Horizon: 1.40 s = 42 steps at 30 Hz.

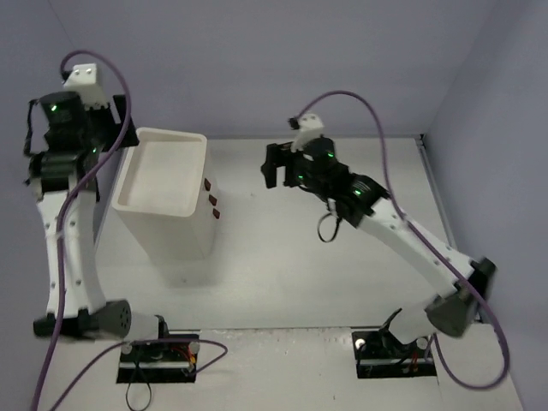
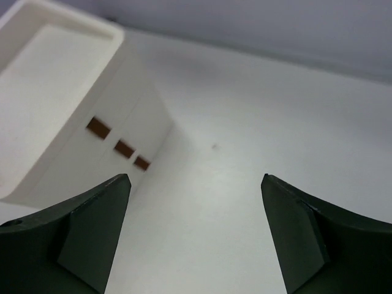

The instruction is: Sort the eating utensils into containers

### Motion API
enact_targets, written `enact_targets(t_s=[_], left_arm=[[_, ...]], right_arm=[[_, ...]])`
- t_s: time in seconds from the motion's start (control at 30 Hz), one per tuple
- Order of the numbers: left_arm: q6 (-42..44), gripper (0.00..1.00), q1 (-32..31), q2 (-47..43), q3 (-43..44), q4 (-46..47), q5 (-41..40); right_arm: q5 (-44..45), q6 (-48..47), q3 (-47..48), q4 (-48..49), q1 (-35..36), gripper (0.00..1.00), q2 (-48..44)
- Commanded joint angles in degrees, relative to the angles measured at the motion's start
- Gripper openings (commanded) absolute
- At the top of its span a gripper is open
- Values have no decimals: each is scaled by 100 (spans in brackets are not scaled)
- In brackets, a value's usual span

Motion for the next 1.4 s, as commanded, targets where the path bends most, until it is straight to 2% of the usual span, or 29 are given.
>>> enact_targets(t_s=[0.0,0.07,0.27,0.4,0.5,0.57,0.87,1.07,1.37], left_arm=[[-22,74,30,-1441,-20,275,-248],[48,77,30,-1961,-312,275,-339],[237,83,24,-3980,-1756,33,-821],[128,83,-558,-4871,-2592,-261,-1312],[43,83,-1311,-5517,-3226,-360,-1736],[-3,84,-1465,-5812,-3453,-472,-1903],[-148,84,-1851,-6443,-3910,-925,-2285],[-342,84,-1851,-6625,-4334,-973,-2107],[-413,84,-1851,-6556,-4470,-946,-2113]], right_arm=[[1380,-727,-738,317,-274,92,-2081],[1976,-985,-1005,200,-279,98,-2679],[3015,-1244,-1714,-270,-287,100,-4732],[3444,-1450,-2145,-321,-278,100,-5852],[3657,-1677,-2390,-399,-267,100,-6408],[3721,-1777,-2531,-465,-261,100,-6735],[4093,-1906,-3181,-481,-229,100,-7191],[4961,-1578,-3445,-473,-217,100,-7072],[4644,-1505,-3605,-473,-194,100,-6887]])
